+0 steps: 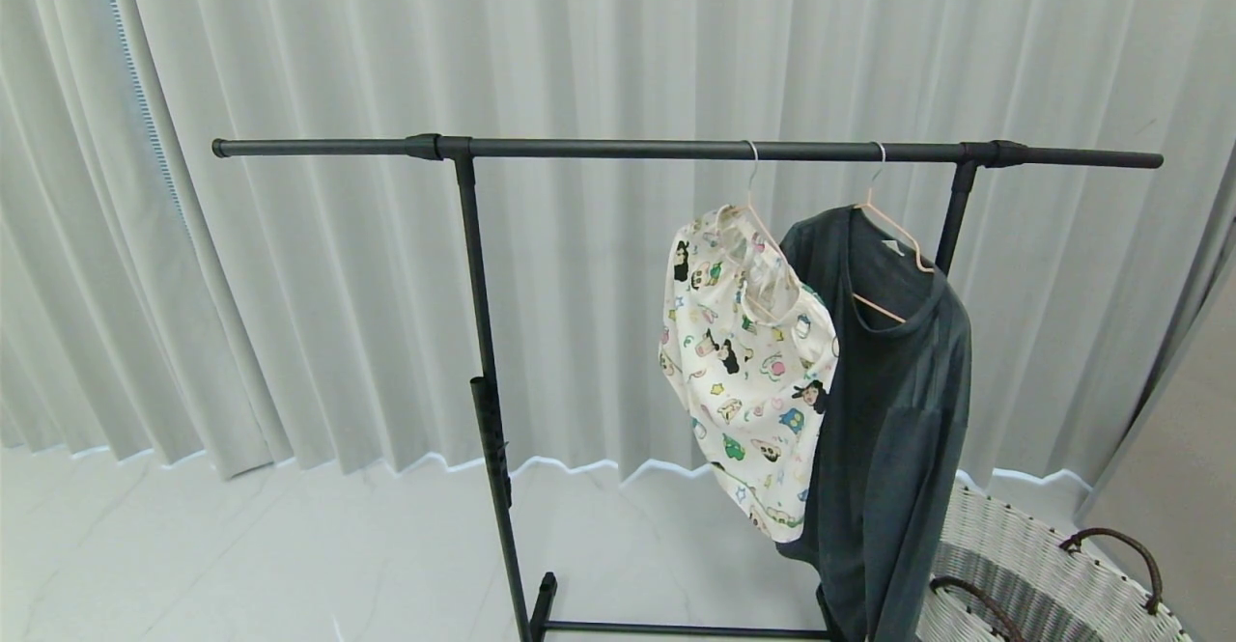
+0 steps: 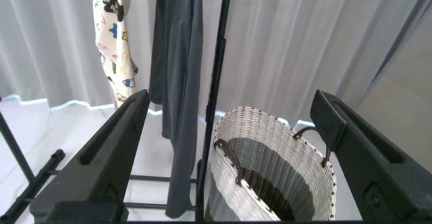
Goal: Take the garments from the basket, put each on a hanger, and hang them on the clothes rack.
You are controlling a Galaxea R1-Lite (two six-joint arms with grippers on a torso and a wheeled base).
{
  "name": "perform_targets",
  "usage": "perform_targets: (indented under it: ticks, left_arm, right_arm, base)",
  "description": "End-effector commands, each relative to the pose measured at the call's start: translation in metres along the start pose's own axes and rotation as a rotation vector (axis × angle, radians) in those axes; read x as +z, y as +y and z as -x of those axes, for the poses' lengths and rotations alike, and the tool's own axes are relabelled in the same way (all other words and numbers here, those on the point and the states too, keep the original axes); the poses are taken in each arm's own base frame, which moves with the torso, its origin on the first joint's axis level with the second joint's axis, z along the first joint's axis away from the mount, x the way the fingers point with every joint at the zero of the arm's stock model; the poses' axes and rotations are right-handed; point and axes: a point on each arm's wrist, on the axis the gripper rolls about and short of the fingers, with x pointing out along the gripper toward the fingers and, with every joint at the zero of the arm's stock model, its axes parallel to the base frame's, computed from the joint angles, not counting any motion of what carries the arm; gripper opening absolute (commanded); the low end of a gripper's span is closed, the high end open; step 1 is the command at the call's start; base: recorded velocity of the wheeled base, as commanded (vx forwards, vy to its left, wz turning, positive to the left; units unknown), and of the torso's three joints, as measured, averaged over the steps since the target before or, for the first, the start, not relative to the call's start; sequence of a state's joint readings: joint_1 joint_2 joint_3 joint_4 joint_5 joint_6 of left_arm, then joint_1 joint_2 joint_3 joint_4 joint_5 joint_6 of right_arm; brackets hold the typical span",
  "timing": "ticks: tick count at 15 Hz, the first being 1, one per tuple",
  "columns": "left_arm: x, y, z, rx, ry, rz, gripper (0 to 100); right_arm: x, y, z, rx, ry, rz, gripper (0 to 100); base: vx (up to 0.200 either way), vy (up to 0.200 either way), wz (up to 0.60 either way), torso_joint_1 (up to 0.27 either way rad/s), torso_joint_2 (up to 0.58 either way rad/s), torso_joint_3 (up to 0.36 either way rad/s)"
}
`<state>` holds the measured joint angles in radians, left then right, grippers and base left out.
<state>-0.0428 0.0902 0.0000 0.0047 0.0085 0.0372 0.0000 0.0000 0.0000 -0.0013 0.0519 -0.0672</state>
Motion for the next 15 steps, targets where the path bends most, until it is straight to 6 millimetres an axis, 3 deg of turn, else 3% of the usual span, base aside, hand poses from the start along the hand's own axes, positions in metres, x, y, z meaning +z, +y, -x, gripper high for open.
perform_targets:
  ticks: [1,3,15]
  left_arm:
    - [-0.0005,-0.0009,0.0017,0.053,-0.021,0.003,100]
    - [-0.0023,-0.0012,0.0066,0.055,-0.089,0.016,100]
    - [-0.0023,-0.0012,0.0065,0.054,-0.088,0.042,100]
  right_arm:
    - [0.0000,0.0000,0.0000,0.000,0.000,0.000,100]
    - [0.0000,0.0000,0.0000,0.000,0.000,0.000,100]
    - [0.0000,0.0000,0.0000,0.000,0.000,0.000,100]
  base:
    - [0.000,0.000,0.00,0.000,0.00,0.000]
    - [0.000,0.000,0.00,0.000,0.00,0.000]
    - [0.000,0.000,0.00,0.000,0.00,0.000]
